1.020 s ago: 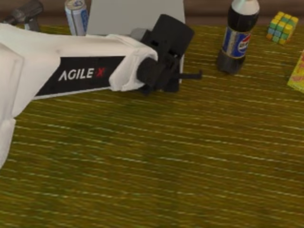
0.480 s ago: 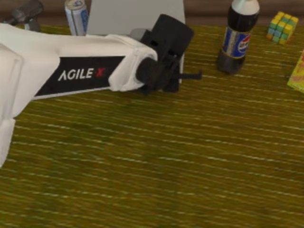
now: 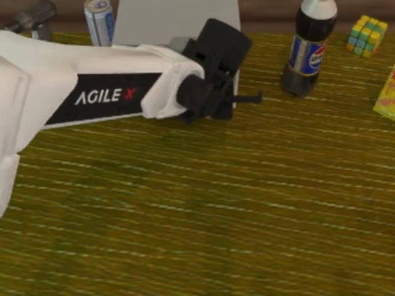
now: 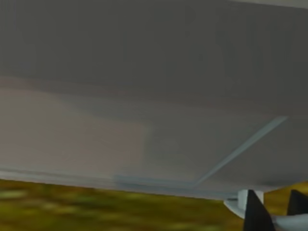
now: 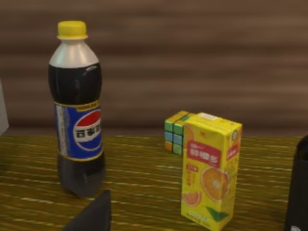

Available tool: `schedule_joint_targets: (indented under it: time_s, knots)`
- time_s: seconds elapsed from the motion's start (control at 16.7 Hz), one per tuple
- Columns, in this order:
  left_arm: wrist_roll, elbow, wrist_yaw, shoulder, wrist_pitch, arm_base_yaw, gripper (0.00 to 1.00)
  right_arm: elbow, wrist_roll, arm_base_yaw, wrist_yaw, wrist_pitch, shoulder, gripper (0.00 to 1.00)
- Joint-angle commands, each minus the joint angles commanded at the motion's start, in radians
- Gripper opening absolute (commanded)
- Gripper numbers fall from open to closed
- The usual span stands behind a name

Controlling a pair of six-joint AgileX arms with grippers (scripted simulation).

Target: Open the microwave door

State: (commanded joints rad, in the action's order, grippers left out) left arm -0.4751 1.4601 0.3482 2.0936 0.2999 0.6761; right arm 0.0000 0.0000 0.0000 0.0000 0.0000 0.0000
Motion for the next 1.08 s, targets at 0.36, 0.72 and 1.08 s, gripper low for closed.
schedule_joint_targets:
  time_s: [0.36, 0.72, 1.08]
  knots:
    - [-0.002, 0.002, -0.007, 0.001, -0.002, 0.007, 0.00, 0.000, 0.000, 0.000, 0.000, 0.000, 0.000, 1.00]
    - [0.045, -0.055, -0.032, -0.035, -0.037, -0.005, 0.00, 0.000, 0.000, 0.000, 0.000, 0.000, 0.000, 1.00]
    - [0.048, -0.060, -0.033, -0.037, -0.038, -0.006, 0.00, 0.000, 0.000, 0.000, 0.000, 0.000, 0.000, 1.00]
